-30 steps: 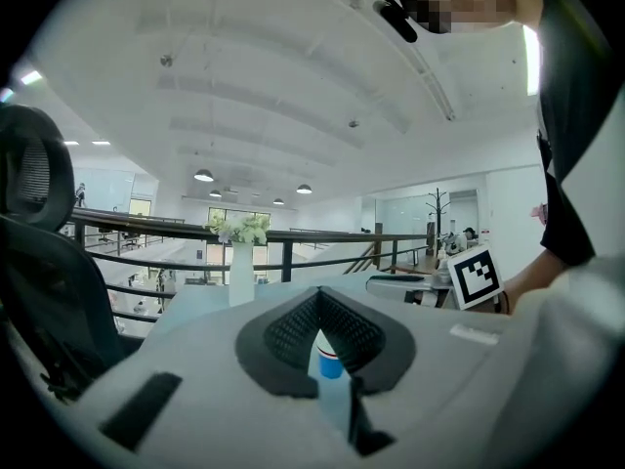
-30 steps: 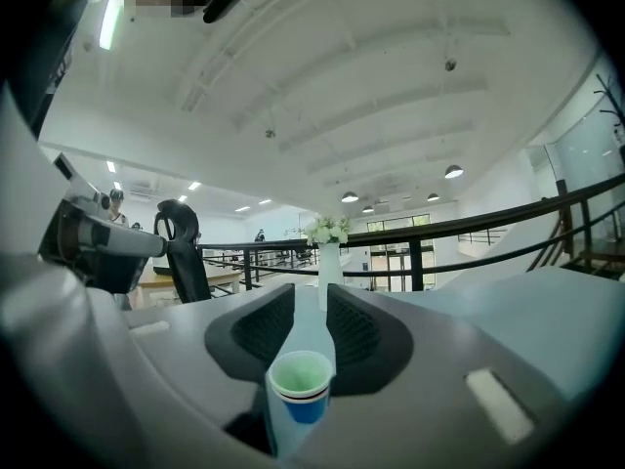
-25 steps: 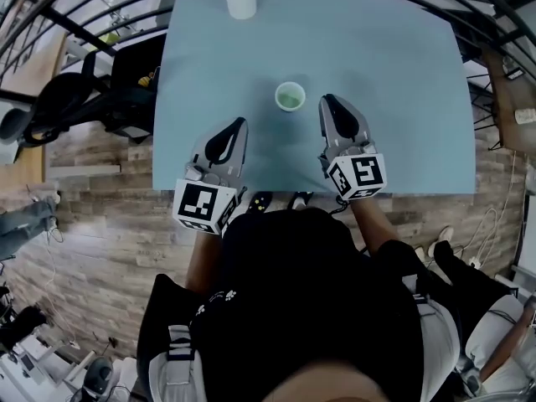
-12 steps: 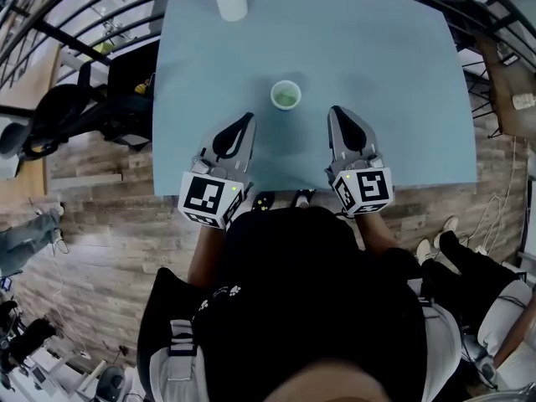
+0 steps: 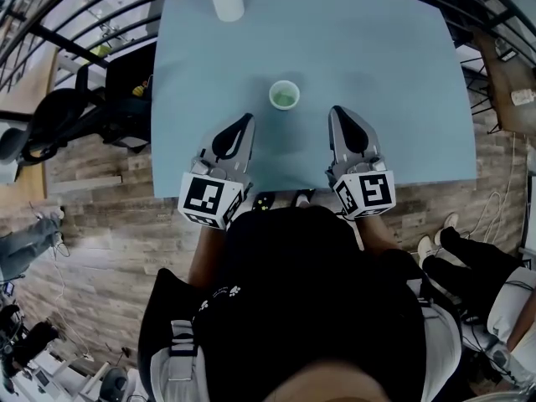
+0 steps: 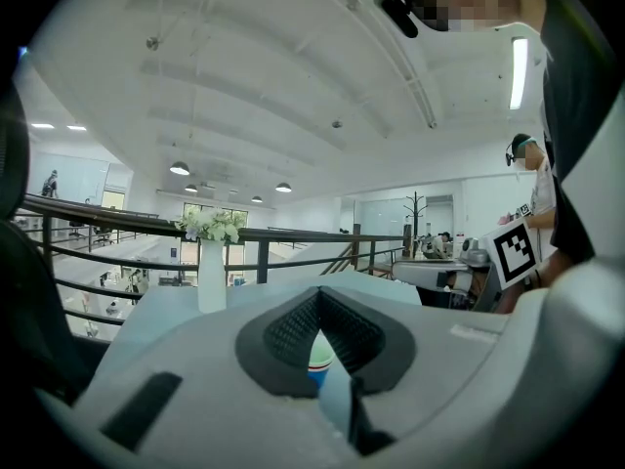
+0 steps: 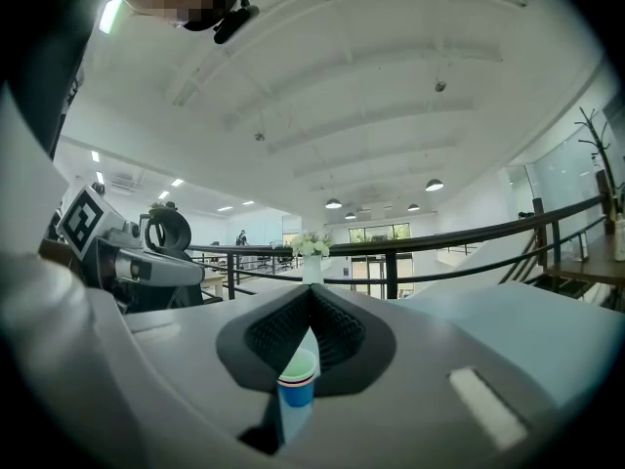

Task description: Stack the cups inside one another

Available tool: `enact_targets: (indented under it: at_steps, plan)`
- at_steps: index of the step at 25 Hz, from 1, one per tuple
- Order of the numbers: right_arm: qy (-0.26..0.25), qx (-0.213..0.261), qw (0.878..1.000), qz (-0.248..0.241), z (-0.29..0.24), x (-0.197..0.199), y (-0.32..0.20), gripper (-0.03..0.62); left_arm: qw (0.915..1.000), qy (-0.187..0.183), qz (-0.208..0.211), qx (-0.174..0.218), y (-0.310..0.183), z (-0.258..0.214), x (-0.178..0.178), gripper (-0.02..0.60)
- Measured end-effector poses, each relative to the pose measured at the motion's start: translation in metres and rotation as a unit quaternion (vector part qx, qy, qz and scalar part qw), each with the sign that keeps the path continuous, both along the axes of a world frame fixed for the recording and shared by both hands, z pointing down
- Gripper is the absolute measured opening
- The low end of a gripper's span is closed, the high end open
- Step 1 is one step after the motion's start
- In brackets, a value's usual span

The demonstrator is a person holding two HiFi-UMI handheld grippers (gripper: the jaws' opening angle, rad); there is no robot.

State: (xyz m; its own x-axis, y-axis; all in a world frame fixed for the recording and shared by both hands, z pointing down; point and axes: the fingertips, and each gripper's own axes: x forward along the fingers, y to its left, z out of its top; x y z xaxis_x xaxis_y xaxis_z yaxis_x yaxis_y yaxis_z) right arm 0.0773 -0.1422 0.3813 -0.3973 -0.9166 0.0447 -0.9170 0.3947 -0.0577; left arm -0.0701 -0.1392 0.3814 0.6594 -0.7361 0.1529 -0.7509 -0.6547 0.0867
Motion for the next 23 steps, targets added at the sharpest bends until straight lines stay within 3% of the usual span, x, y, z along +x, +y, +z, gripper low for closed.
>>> enact_targets:
  at_steps: [23]
  plan:
    - [-0.019, -0.013, 1.000, -0.011, 0.0006, -0.0018, -0.0014, 0.011, 1.0000, 0.001, -0.008, -0.003, 0.0015, 0.0010, -0.0018, -0.014]
